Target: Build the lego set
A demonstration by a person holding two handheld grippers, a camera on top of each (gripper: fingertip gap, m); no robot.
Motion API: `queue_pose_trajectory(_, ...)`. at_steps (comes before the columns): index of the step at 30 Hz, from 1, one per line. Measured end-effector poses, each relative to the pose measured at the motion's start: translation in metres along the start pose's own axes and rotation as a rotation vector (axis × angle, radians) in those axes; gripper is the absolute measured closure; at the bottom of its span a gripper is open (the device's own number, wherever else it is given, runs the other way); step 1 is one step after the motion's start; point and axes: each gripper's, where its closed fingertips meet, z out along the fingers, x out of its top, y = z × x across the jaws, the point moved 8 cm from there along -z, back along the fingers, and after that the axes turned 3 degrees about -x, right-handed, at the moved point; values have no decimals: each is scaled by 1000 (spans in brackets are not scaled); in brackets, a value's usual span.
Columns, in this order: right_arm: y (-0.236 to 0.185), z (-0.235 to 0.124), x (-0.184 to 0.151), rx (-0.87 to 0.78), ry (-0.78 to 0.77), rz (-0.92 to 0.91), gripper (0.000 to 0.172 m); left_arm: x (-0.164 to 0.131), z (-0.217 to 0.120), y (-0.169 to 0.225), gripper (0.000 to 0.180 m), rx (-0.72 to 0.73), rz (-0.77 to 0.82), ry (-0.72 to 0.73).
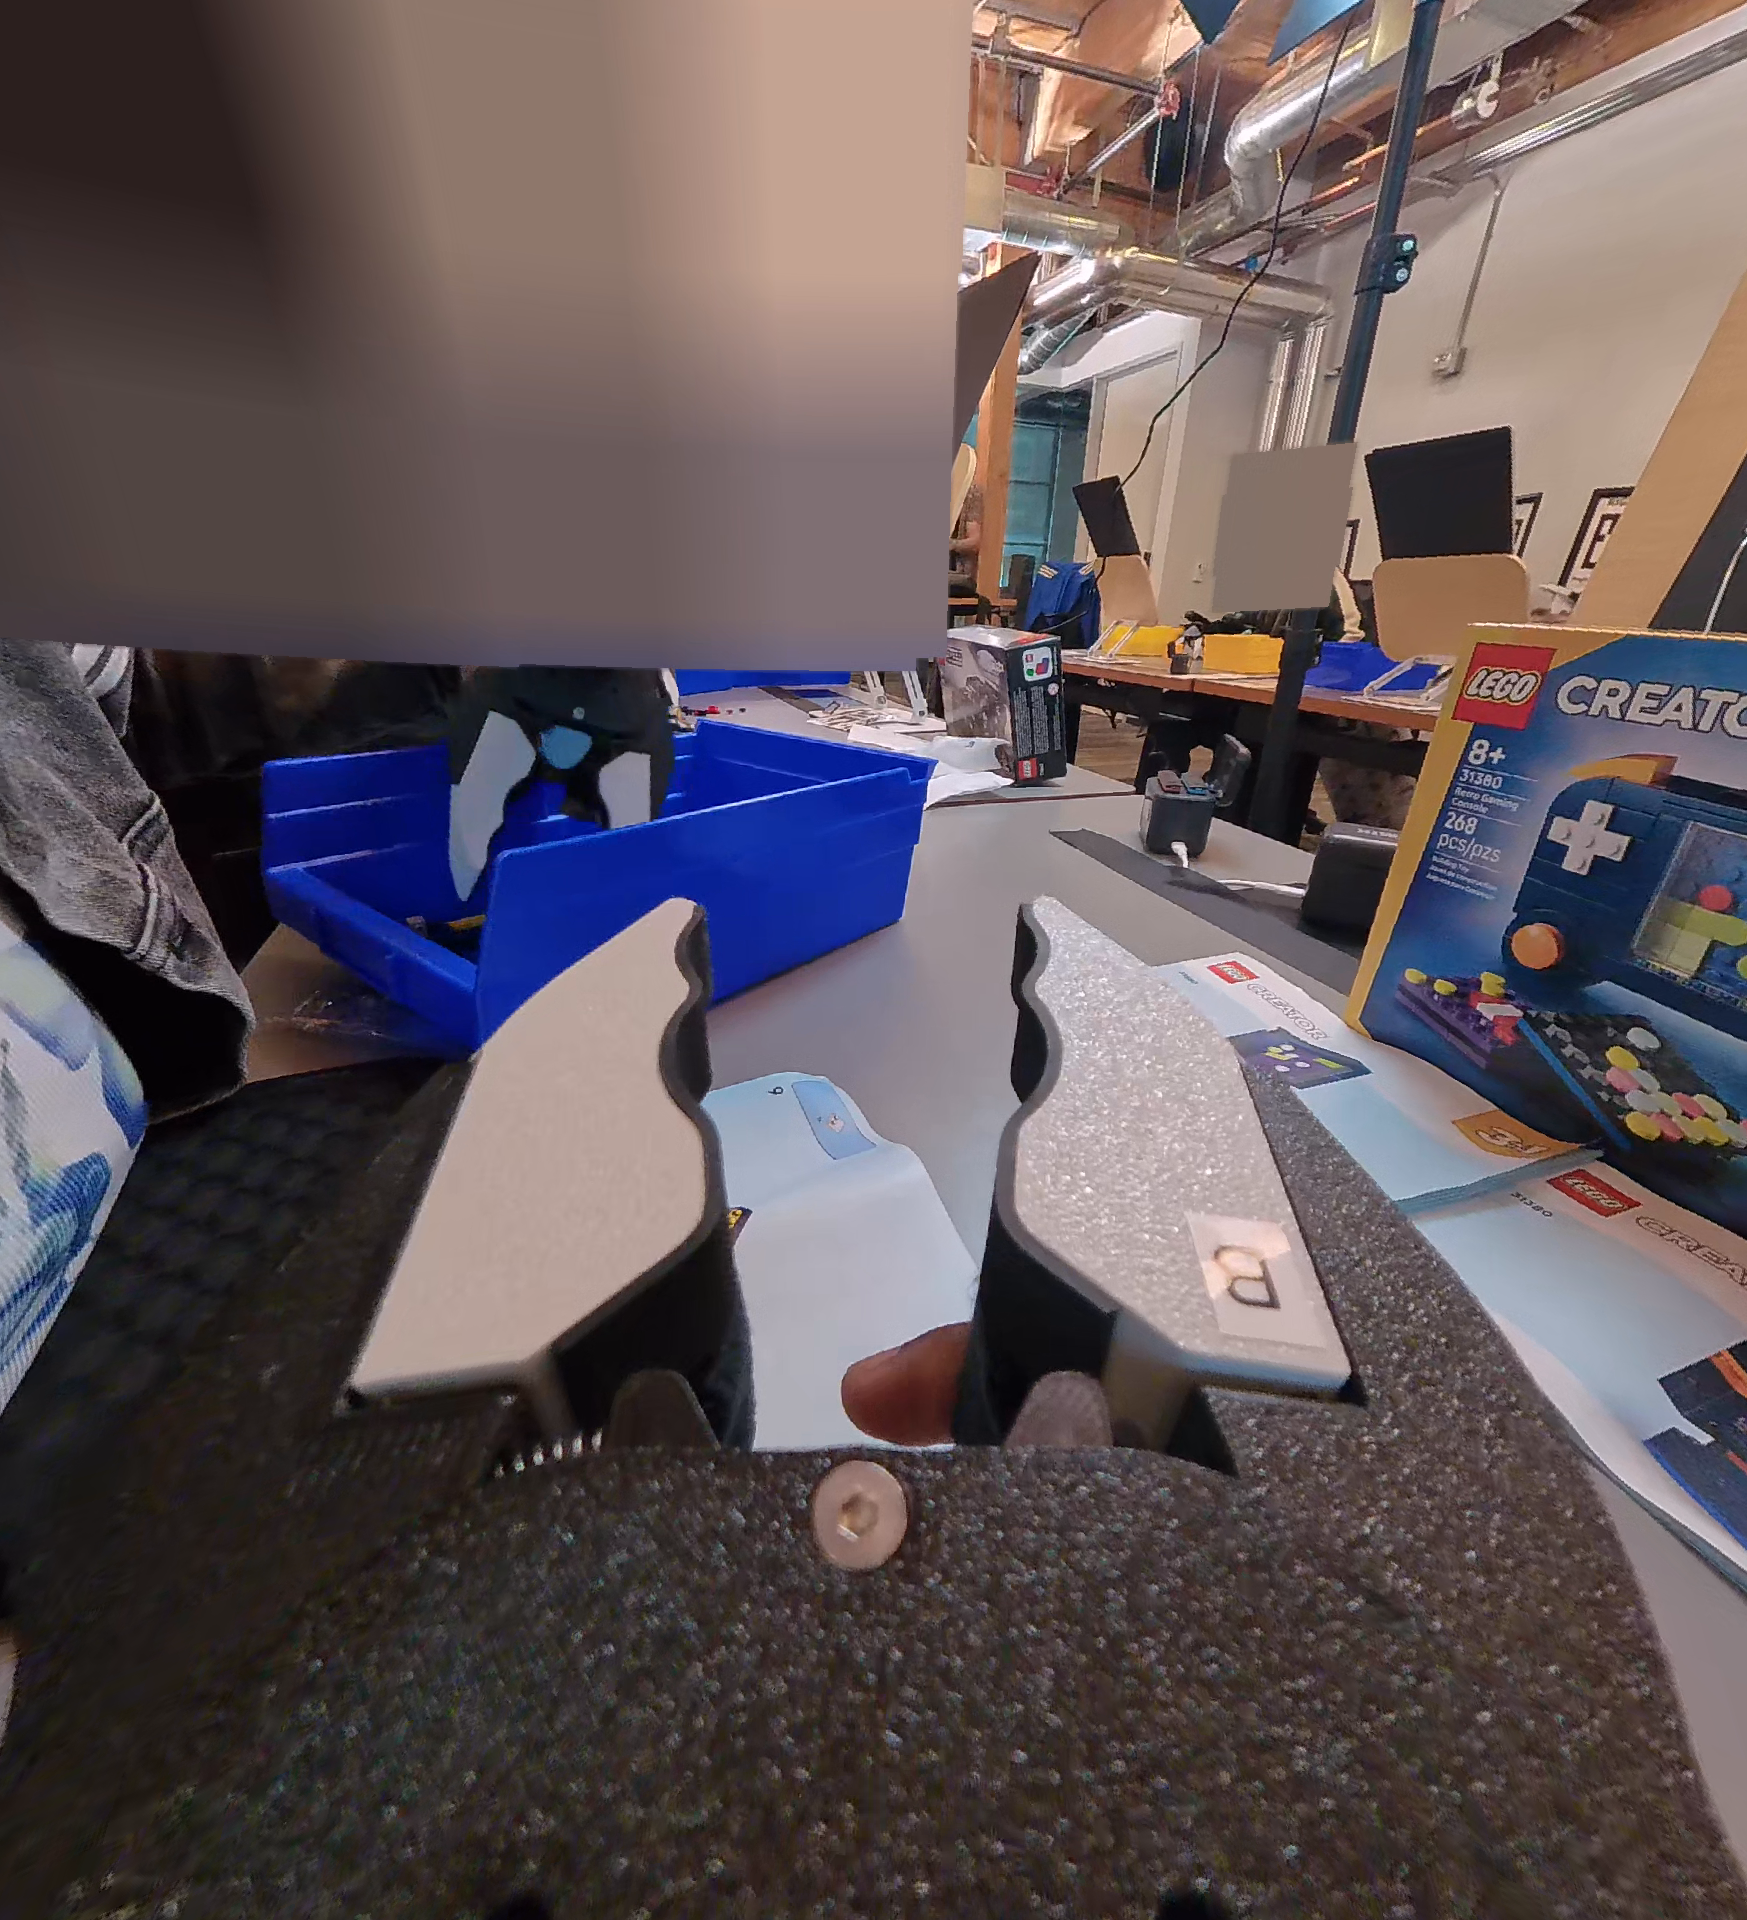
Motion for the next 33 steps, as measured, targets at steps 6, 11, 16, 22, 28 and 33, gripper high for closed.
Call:
queue_pose_trajectory(6, 0, 0, 0, 1, -5, -7, 116, -4, -7, -3, 80, 223, 77, -59)
queue_pose_trajectory(11, -1, 0, 0, 1, -5, -11, 117, -7, 16, -11, 68, 149, 12, -137)
queue_pose_trajectory(16, 0, -1, 1, -3, -4, -14, 117, -2, 13, 3, 103, -41, 5, -55)
queue_pose_trajectory(22, -1, -1, 0, 4, -8, -13, 117, 1, -7, -14, 85, 276, 66, 68)
queue_pose_trajectory(28, -1, -1, 0, 2, -5, -16, 117, 4, 9, -32, 63, 240, 48, 2)
queue_pose_trajectory(33, 0, -2, 1, -3, -4, -18, 117, 3, 14, -25, 75, 131, 32, -18)
